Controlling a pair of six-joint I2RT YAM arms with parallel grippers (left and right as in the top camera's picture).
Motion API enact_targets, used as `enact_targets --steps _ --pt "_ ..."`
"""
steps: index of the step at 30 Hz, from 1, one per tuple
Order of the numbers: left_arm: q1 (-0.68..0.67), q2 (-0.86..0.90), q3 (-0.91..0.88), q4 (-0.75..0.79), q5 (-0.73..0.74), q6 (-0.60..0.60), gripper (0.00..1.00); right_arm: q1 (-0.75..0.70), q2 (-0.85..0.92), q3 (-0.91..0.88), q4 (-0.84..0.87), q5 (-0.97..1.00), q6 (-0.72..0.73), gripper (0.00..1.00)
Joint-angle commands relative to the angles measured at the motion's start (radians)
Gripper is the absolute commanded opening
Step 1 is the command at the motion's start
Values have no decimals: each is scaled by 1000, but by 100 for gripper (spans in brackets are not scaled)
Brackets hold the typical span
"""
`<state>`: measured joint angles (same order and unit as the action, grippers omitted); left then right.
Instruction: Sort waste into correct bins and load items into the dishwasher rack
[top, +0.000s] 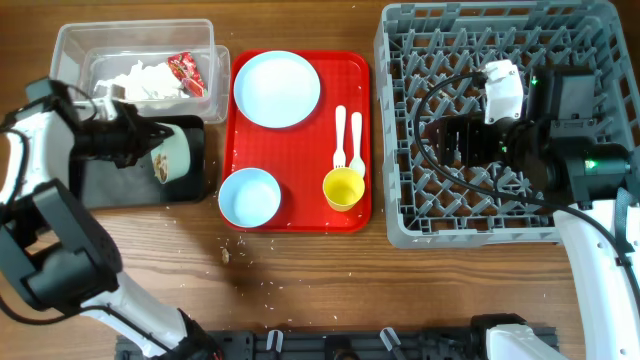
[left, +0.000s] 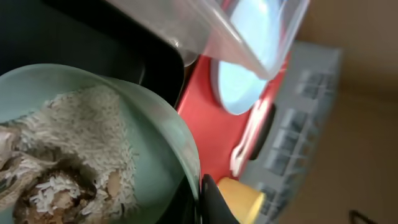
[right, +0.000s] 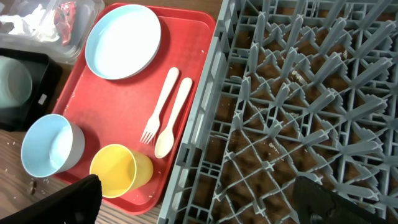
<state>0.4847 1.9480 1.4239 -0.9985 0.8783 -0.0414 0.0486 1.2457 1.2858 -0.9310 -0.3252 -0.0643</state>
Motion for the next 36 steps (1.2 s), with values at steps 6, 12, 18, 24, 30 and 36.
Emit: enact_targets --steps 6,12,18,24,30,36 --pt "228 128 0 40 606 56 4 -2 7 21 19 -13 14 100" --pt "271 128 0 24 699 -91 4 -2 7 21 29 -13 15 100" --pt "272 128 0 35 694 -236 4 -2 7 21 32 -14 15 100" --pt "259 126 0 -35 695 -245 4 -2 7 21 29 -14 15 100" --pt "52 -2 1 -143 622 -41 4 -2 7 21 36 -13 13 100" --pt "-417 -115 2 11 79 -97 4 -2 7 21 47 -13 15 100"
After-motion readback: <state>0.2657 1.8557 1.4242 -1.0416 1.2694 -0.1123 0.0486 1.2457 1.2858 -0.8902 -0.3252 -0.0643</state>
